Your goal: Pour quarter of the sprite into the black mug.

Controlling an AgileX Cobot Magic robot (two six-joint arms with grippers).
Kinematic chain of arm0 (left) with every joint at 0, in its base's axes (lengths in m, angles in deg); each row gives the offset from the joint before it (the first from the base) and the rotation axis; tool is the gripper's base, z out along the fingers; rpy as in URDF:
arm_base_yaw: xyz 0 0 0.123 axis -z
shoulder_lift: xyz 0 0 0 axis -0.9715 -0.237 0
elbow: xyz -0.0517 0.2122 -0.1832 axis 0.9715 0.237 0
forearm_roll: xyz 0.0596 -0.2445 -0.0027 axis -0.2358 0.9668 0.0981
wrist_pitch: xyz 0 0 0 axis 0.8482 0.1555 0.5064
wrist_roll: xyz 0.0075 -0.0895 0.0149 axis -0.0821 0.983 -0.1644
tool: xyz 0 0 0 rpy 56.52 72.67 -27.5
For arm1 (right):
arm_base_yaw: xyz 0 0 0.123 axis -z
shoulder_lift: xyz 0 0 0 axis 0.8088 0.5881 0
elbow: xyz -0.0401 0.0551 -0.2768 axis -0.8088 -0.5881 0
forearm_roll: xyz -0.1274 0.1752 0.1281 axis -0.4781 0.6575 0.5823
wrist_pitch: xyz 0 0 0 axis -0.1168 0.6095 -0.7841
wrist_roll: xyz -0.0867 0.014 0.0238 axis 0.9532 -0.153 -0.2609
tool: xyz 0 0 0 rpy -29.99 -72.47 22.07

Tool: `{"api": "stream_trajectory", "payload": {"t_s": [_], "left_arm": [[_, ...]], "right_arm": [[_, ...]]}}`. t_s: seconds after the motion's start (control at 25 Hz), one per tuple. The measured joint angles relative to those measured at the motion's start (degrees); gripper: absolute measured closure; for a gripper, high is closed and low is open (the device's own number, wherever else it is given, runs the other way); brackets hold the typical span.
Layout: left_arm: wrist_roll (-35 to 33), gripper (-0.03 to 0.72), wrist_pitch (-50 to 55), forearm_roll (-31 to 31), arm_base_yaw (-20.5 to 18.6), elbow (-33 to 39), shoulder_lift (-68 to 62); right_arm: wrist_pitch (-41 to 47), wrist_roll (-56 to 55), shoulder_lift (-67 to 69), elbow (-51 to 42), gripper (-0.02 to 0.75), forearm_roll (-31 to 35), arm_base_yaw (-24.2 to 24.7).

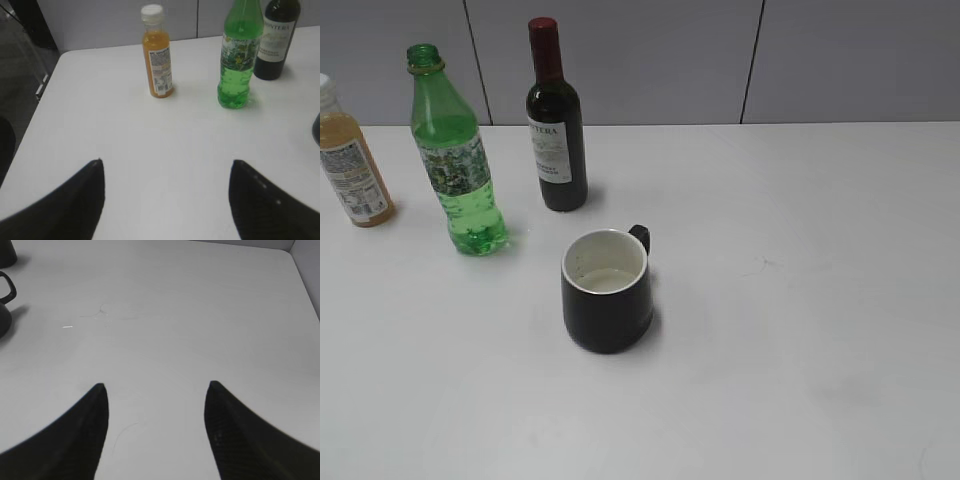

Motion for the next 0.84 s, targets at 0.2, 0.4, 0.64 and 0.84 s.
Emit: {"api": "stream_trajectory", "payload": {"t_s": [0.2, 0.4, 0.64, 0.84], "left_arm": [[0.0, 0.099, 0.4, 0.0, 0.0, 0.1, 1.1], [0.0, 0.099, 0.7, 0.1, 0.0, 0.1, 1.2], [0.0, 0.1, 1.9, 1.0, 0.0, 0.9, 1.2], [0.1, 0.1, 2.1, 1.7, 0.0, 1.3, 1.2]], "right_arm": [[0.0, 0.0, 0.0, 0.0, 0.274, 0.3, 0.0], [0.0, 0.0, 0.0, 0.0, 0.274, 0.3, 0.0], [0.0, 0.0, 0.0, 0.0, 0.274, 0.3, 0.0], [0.0, 0.0, 0.0, 0.0, 0.274, 0.3, 0.0]]}}
